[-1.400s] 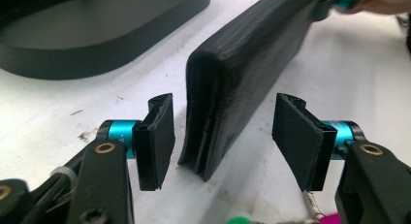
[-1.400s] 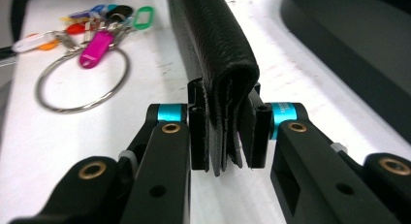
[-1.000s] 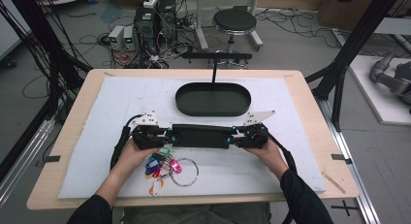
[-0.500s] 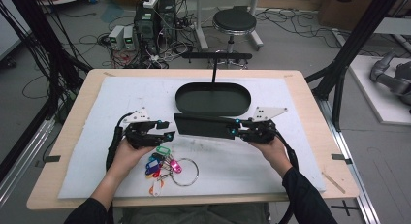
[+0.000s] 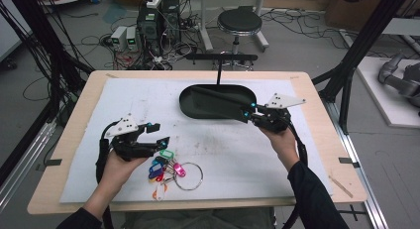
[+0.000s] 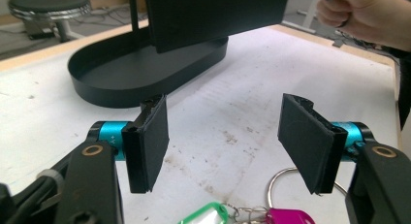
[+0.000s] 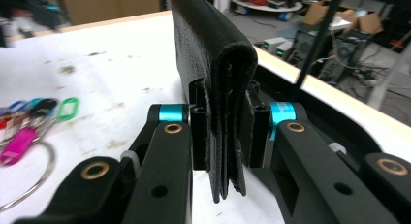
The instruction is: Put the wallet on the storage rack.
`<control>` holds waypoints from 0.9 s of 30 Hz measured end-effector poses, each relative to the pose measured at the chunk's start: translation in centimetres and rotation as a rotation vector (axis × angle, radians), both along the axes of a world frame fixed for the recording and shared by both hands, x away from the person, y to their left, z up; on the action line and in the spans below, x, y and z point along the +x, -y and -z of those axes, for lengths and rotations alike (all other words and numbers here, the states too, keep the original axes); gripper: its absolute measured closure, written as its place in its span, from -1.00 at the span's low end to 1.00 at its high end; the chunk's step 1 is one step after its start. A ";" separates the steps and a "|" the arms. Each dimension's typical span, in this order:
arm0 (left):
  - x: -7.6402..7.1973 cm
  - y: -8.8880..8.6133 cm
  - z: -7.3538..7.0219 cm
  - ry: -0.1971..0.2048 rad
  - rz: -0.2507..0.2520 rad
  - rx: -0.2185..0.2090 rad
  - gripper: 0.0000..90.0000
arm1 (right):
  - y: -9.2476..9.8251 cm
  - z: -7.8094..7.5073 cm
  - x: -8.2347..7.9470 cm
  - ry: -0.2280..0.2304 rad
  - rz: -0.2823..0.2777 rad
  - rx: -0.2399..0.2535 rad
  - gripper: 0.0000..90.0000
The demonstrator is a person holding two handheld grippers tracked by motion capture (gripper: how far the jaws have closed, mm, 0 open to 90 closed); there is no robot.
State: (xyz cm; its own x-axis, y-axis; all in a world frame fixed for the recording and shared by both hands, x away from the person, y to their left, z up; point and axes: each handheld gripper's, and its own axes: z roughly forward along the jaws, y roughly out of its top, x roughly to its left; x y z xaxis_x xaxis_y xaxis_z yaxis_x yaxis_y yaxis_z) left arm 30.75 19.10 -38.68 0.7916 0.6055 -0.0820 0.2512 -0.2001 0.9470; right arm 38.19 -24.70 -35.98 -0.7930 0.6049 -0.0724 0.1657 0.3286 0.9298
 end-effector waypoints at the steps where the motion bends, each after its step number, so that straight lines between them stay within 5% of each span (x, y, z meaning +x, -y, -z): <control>1: -0.4 -0.2 -0.1 0.006 -0.008 -0.002 -0.25 | 0.0 0.0 0.2 0.000 0.009 0.004 0.74; 9: -2.9 -1.3 -0.2 0.079 -0.076 -0.039 -0.29 | -0.7 0.2 2.4 0.003 0.059 -0.003 0.74; 27: -3.7 -1.8 0.1 0.092 -0.083 -0.068 -0.32 | -3.2 2.8 6.5 -0.023 0.113 -0.024 0.73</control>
